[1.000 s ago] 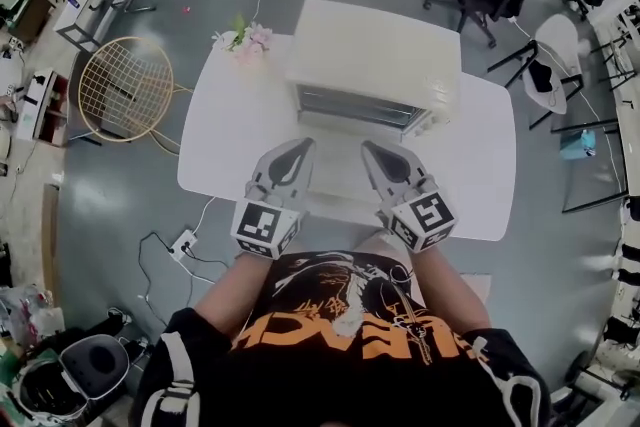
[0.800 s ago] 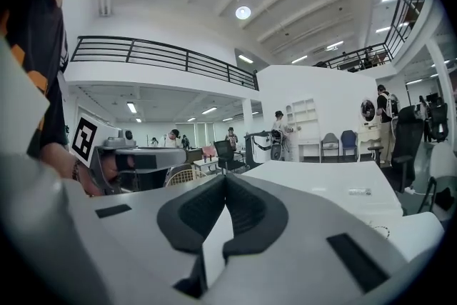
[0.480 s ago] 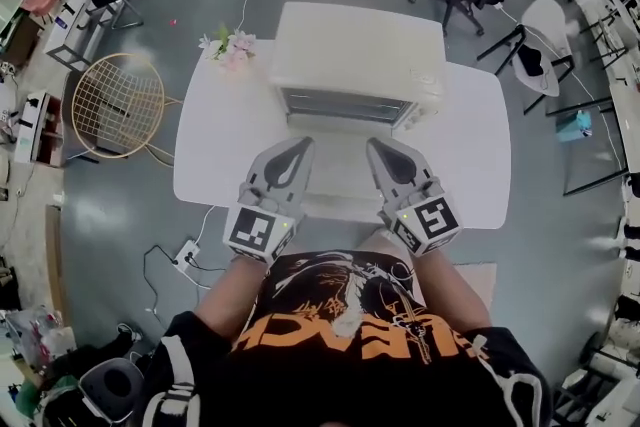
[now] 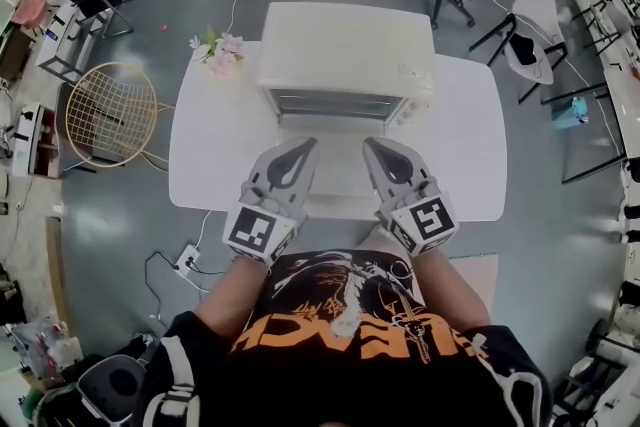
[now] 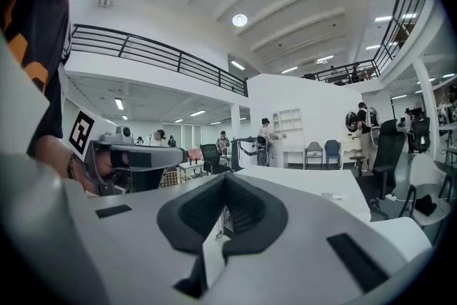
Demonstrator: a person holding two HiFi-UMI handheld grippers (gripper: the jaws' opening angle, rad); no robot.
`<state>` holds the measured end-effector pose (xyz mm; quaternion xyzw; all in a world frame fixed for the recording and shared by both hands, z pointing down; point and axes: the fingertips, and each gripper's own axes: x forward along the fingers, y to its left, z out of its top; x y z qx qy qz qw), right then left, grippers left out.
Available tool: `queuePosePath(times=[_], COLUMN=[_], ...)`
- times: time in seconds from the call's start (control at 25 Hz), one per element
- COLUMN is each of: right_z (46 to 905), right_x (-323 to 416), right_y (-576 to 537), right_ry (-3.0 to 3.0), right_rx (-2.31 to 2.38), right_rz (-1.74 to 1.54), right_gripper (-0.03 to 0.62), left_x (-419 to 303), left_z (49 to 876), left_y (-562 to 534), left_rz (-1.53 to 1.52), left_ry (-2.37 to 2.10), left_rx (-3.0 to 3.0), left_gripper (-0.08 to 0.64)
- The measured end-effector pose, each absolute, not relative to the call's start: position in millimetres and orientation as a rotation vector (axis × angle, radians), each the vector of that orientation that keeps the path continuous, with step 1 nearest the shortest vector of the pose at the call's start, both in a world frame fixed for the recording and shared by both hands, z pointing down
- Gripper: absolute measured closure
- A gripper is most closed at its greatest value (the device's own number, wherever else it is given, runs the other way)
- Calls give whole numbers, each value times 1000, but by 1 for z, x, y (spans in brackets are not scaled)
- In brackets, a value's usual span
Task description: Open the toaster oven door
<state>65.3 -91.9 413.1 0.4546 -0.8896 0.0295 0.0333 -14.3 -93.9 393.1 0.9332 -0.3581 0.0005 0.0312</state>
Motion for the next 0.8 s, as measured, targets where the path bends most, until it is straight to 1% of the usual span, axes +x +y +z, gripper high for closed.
queuePosePath(times=[0.48, 0.8], right_z=[410, 411], right_x=[76, 71], right_y=[-95, -99], right_ry=[-2733, -2732], right_rx=[1415, 1410], right_rz=[92, 80], right_gripper=[578, 578], left_x=[-2, -5], left_z=[393, 399], left_y=[-97, -100], left_rz=[10, 36], left_ry=[-1079, -1063], left_rx=[2882, 2892], left_gripper=[538, 538])
